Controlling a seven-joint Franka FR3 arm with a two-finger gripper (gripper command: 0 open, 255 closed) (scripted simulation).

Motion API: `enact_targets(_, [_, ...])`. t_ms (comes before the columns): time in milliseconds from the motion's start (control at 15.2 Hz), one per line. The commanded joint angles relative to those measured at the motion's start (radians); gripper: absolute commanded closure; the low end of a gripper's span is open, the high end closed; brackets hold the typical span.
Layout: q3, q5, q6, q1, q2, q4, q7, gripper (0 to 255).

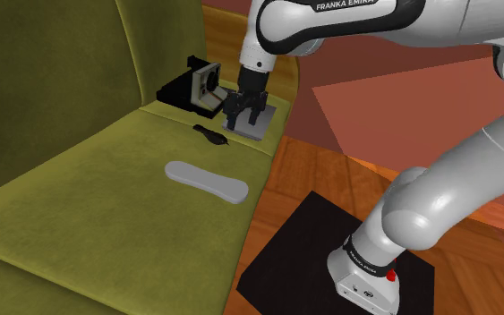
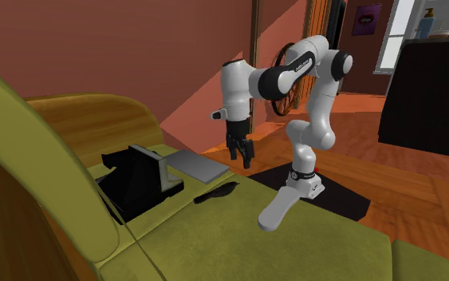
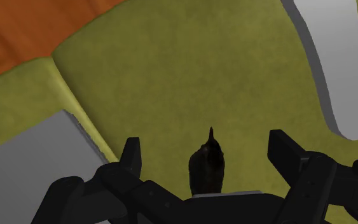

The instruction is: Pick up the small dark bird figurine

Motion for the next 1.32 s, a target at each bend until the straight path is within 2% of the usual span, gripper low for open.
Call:
enact_targets(0, [0.007, 0.000, 0.042, -0.002, 0.072, 0.044, 0.024, 0])
enact_targets(396, [0.018, -0.012, 0.120, -0.002, 0.279, 0.207, 0.095, 0])
enact_targets(990, [0.019, -0.009, 0.217, 0.000, 0.313, 0.143, 0.084, 0])
enact_targets(1056, [0.019, -0.009, 0.216, 0.000, 0.314, 0.145, 0.084, 255])
enact_targets(1254, [0.018, -0.009, 0.216, 0.000, 0.314, 0.145, 0.084, 255])
